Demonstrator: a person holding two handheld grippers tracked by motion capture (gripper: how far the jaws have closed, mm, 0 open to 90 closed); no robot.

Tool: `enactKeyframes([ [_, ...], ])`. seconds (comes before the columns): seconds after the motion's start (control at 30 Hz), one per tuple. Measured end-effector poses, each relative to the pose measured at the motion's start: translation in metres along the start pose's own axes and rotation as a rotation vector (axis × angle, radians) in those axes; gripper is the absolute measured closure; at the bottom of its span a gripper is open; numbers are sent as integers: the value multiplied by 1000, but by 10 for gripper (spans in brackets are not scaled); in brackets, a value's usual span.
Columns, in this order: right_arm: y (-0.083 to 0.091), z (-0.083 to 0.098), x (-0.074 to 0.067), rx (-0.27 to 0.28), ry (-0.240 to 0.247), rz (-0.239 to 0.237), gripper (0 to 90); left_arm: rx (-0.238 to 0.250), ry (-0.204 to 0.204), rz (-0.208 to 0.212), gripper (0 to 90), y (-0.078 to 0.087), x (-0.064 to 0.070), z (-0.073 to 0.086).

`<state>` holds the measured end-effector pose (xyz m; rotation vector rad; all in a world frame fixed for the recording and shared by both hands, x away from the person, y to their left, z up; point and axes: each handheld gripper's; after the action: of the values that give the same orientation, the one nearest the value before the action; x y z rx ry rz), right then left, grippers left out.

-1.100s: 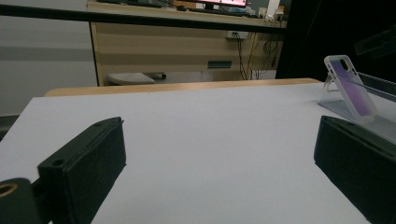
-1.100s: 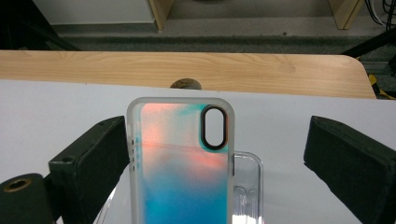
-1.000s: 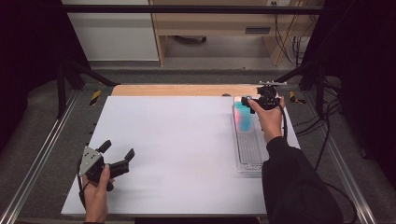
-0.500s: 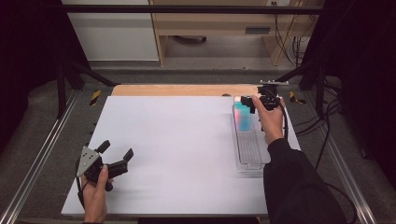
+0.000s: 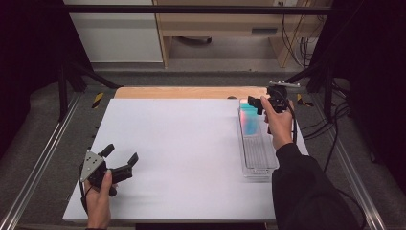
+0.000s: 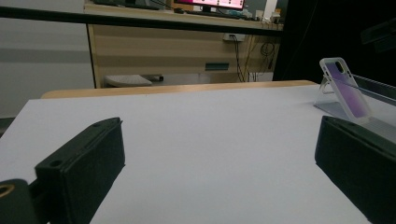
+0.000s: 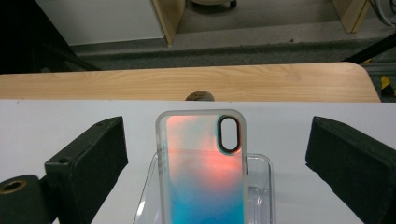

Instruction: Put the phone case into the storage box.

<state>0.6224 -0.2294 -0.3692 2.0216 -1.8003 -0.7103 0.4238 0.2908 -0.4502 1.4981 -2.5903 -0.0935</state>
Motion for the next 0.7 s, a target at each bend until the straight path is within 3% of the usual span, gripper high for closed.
enactKeyframes([
  [0.1,2,-1,-1,24,2,24,61,-2,-4,-2,11,0,1,0],
  [0.53,19,-5,-7,105,10,-20,58,-10,-16,-1,11,-2,3,0],
  [0.7,23,-5,-7,99,16,-20,55,-1,-7,-2,11,-2,2,0],
])
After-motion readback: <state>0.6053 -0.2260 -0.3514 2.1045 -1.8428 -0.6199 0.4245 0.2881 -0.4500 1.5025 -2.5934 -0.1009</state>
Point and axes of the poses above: each handheld gripper's, and its own axes: y roughly backward along the jaws, z roughly out of its underside, x roughly to its right, and after that the axes turned 5 degrees about z, right-handed
